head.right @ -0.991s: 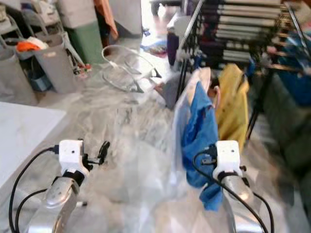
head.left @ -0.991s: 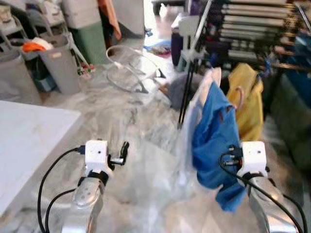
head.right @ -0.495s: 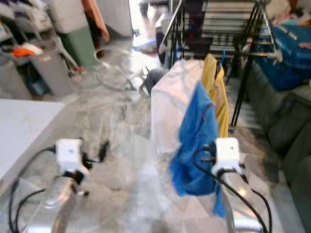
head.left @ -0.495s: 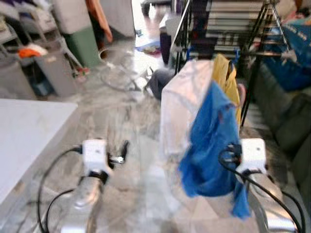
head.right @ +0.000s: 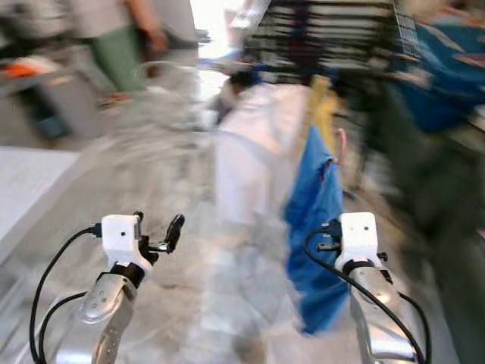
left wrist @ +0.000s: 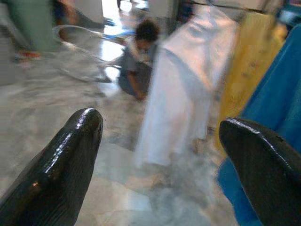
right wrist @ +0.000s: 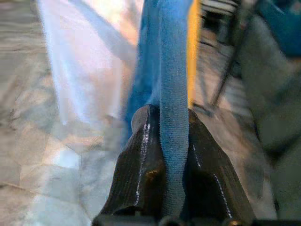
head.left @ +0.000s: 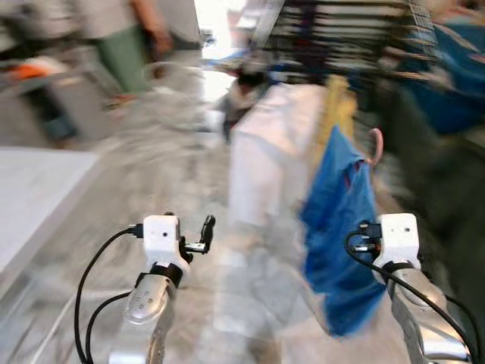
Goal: Hang hanger
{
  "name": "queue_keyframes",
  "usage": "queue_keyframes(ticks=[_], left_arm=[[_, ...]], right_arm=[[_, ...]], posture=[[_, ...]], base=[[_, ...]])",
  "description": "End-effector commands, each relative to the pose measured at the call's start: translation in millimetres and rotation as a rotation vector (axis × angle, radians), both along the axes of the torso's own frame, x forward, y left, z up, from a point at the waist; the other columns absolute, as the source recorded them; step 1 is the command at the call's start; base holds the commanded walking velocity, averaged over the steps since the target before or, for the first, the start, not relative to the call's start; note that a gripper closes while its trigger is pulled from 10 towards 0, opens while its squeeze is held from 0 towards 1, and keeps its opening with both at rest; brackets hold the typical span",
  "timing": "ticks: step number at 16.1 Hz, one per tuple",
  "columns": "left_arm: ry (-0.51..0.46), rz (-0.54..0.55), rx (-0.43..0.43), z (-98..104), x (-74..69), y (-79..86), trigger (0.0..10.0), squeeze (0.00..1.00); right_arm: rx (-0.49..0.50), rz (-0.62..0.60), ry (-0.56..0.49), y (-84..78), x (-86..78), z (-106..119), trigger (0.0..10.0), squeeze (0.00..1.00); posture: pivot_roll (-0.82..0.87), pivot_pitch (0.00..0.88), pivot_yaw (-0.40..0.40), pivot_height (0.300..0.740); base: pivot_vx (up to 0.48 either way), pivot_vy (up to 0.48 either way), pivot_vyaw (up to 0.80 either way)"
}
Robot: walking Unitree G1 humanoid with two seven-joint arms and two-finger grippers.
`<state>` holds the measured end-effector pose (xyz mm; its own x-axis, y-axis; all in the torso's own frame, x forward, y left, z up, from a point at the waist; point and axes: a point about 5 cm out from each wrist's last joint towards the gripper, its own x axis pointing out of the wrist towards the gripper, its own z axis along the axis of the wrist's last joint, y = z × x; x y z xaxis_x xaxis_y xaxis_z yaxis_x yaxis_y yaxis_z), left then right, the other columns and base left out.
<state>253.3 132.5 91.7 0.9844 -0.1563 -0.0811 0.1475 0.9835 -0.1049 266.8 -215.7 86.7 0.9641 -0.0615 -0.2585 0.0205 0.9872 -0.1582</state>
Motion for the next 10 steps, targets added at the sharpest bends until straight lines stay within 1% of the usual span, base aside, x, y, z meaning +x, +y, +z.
queue_keyframes(ticks=[1, 4, 7, 10], left_arm=[[0.009, 0.032, 0.009, -1, -1.6, 9.4, 10.0, 0.0], [0.013, 0.033, 0.009, -1, -2.6, 9.1, 10.0, 0.0], [0.021, 0.032, 0.011, -2, -4.0, 8.7, 10.0, 0.0], [0.022, 0.03, 0.009, -2, -5.1, 8.1, 10.0, 0.0]], right_arm=[[0.02, 0.051, -0.055, 13.3, 5.2, 12, 10.0, 0.0], [0.027, 0.065, -0.048, 15.2, 4.2, 11, 10.0, 0.0], [0.039, 0.108, -0.049, 20.4, 4.5, 12, 10.0, 0.0], [0.025, 0.148, -0.049, 24.1, 4.6, 13, 10.0, 0.0]], posture=[[-0.12, 0.005, 0.074, 0.74], [-0.12, 0.008, 0.071, 0.74], [-0.12, 0.013, 0.07, 0.74], [-0.12, 0.018, 0.07, 0.74]], base=[[0.0, -0.394, 0.8], [0.0, -0.399, 0.8], [0.0, -0.405, 0.8], [0.0, -0.398, 0.8]])
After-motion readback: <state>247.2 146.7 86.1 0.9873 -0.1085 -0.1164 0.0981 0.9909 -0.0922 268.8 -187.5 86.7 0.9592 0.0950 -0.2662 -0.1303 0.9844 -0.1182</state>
